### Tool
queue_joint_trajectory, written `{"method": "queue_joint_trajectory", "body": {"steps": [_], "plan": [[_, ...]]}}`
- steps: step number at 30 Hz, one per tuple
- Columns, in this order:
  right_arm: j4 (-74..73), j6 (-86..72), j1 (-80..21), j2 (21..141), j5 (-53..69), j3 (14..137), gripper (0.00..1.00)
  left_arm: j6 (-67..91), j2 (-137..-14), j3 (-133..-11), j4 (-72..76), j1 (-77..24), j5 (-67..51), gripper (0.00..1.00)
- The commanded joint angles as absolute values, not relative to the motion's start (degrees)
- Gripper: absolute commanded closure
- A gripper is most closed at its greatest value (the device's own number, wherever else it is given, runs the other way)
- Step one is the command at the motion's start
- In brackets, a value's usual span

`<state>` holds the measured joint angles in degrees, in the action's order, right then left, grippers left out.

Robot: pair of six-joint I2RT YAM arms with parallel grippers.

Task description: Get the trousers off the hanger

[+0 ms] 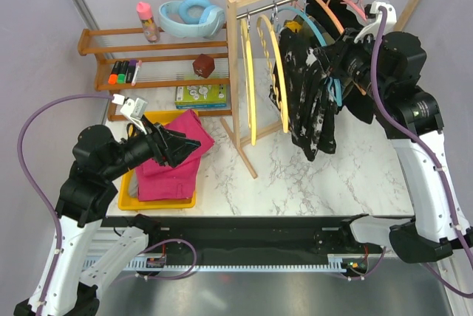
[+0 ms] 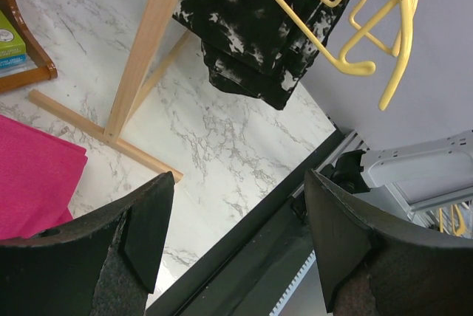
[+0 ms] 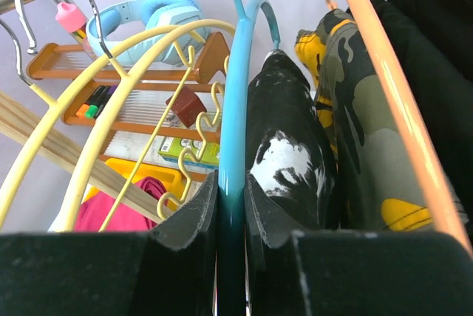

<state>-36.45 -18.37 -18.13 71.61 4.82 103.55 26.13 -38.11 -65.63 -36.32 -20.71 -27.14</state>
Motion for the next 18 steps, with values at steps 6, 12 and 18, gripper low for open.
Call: {"method": "queue_joint_trajectory", "body": {"steps": [6, 12, 18], "plan": [[-22.69, -23.02, -17.93, 74.18, 2.64, 109.16, 1.00, 26.28, -37.79, -67.32, -36.12, -20.57, -28.30, 0.22], [-21.97, -23.73, -18.10, 76.90, 2.90, 112.85, 1.00, 26.28, -37.62, -67.50, -36.21, -20.48, -28.48, 0.22], [-21.97, -24.34, -18.02, 78.40, 3.52, 112.51, 1.00, 26.37, -37.53, -67.50, -36.30, -20.57, -29.70, 0.22]]}}
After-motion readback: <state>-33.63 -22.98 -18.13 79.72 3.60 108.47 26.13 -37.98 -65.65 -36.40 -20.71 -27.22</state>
